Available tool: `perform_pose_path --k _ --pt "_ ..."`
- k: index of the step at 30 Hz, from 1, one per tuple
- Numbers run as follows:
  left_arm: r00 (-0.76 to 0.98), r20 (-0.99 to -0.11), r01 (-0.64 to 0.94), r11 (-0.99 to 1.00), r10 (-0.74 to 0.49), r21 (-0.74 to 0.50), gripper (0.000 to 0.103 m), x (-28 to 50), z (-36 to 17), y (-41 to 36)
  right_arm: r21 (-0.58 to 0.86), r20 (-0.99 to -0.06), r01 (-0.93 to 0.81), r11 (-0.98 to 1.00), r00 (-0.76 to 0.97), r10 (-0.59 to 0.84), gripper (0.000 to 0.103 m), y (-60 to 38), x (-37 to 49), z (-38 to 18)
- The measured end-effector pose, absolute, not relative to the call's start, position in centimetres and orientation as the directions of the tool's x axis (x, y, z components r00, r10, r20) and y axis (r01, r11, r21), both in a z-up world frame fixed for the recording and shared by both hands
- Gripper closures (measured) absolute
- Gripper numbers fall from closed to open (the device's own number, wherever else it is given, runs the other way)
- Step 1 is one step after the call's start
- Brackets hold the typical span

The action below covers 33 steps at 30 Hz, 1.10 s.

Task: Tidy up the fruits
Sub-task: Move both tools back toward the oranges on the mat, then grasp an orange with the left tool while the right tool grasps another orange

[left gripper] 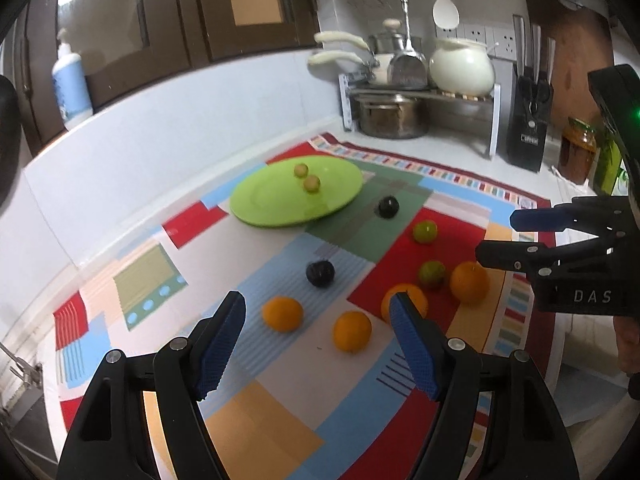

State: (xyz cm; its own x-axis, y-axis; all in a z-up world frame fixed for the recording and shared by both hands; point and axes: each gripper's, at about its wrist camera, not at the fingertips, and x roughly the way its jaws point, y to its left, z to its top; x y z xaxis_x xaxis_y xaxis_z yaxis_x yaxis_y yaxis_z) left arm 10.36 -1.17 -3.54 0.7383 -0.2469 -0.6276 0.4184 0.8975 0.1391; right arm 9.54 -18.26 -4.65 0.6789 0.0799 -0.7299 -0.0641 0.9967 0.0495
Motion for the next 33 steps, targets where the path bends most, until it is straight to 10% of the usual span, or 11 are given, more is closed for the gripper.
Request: perform_pose_path --k 33 --pt "0.541 -0.786 0.479 0.878 -0.297 -0.002 0.072 14.7 -10.1 -2.7 0.132 -0.838 -0.045 0.99 0.529 0.135 0.059 -19.2 12.3 -11.2"
